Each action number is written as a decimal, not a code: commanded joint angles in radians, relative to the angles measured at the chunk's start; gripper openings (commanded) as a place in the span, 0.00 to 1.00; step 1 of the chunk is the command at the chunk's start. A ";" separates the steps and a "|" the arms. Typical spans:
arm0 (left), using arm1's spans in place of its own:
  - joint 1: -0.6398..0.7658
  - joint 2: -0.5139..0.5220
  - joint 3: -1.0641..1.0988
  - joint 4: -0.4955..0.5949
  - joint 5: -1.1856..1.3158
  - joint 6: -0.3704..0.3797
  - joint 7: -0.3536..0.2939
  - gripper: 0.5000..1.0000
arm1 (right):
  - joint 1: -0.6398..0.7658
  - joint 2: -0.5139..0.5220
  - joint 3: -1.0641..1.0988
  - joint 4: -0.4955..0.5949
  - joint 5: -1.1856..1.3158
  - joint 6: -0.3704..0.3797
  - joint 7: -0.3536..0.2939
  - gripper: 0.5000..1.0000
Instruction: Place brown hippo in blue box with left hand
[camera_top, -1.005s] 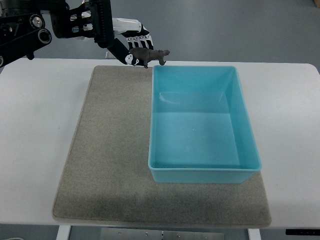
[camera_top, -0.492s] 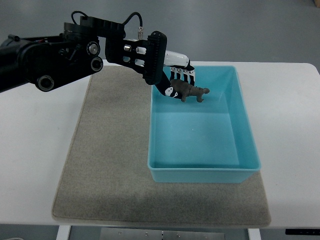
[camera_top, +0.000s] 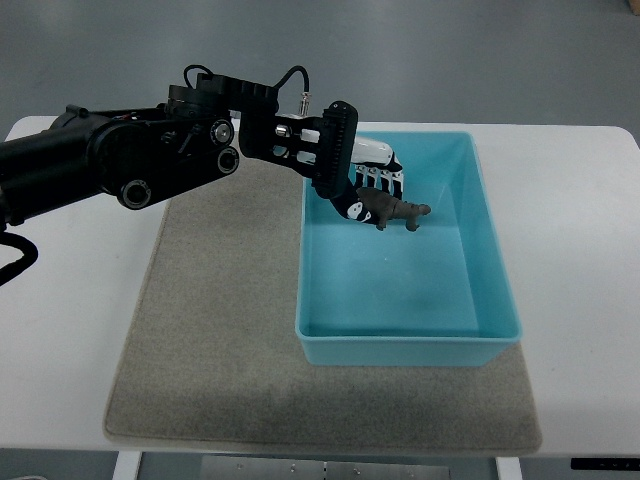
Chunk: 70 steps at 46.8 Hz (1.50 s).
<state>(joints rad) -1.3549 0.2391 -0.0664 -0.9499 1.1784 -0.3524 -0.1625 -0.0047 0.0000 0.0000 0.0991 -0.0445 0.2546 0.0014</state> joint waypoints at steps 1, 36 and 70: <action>0.005 0.003 -0.015 0.000 -0.009 0.024 0.000 0.62 | 0.000 0.000 0.000 -0.001 0.000 0.000 0.000 0.87; 0.043 0.195 -0.150 0.023 -0.589 0.033 -0.002 0.99 | 0.000 0.000 0.000 -0.001 0.000 0.000 0.000 0.87; 0.349 0.328 -0.415 0.172 -1.111 -0.091 0.061 1.00 | 0.000 0.000 0.000 0.001 0.000 0.000 0.000 0.87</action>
<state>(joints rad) -1.0240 0.5678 -0.4819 -0.7897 0.1459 -0.4285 -0.1071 -0.0046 0.0000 0.0000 0.0990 -0.0445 0.2546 0.0015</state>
